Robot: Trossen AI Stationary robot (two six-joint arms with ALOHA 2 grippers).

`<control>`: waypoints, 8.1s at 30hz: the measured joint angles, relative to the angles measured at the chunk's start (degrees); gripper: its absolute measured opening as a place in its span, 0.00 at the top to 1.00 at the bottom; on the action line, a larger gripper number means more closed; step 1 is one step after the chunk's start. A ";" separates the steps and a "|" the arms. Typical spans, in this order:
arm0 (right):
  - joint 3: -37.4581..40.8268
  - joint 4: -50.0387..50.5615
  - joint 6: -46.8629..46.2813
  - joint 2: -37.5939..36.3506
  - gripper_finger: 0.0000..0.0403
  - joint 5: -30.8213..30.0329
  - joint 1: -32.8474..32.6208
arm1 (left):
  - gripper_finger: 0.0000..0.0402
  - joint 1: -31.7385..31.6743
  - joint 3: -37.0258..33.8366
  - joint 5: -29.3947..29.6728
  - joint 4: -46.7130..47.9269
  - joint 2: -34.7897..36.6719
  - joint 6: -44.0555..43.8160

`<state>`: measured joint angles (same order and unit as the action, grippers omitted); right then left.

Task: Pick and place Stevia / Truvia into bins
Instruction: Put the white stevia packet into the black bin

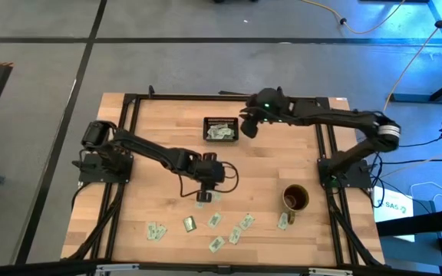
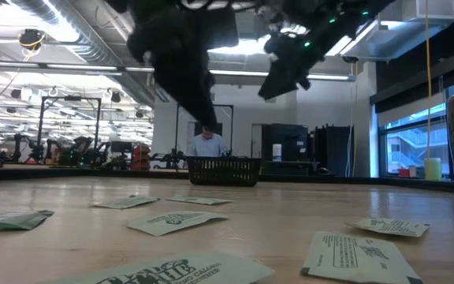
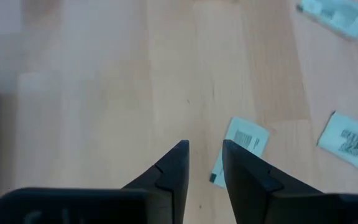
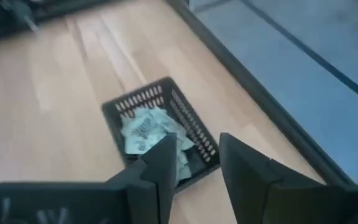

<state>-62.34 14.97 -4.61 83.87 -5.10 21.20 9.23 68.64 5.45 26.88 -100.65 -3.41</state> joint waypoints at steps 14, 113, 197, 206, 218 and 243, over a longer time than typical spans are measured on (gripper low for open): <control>12.19 -4.69 -6.26 -10.57 0.69 0.25 -3.02 | 0.78 0.57 -0.04 -2.80 0.20 -9.47 4.72; 12.67 -4.86 -7.74 -10.37 0.69 0.17 -5.89 | 0.85 -13.80 1.75 -6.68 15.89 11.74 21.42; 12.65 -4.42 -6.67 -10.37 0.69 0.17 -5.89 | 0.99 6.95 -21.50 -10.10 -7.70 2.66 -8.70; 12.65 -4.36 -6.67 -10.39 0.69 0.17 -5.89 | 0.99 1.34 -16.61 -12.97 -6.71 9.25 -11.69; 12.65 -4.77 -6.67 -10.39 0.69 0.17 -5.89 | 0.99 -16.27 -11.20 -0.87 -8.16 13.65 -23.90; 12.65 -4.93 -6.78 -10.39 0.69 0.14 -5.84 | 0.99 -30.49 -11.15 -0.26 -12.10 4.77 -19.82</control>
<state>-49.69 10.04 -11.39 73.47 -4.95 15.35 -21.26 57.49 5.19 14.78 -95.88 -23.22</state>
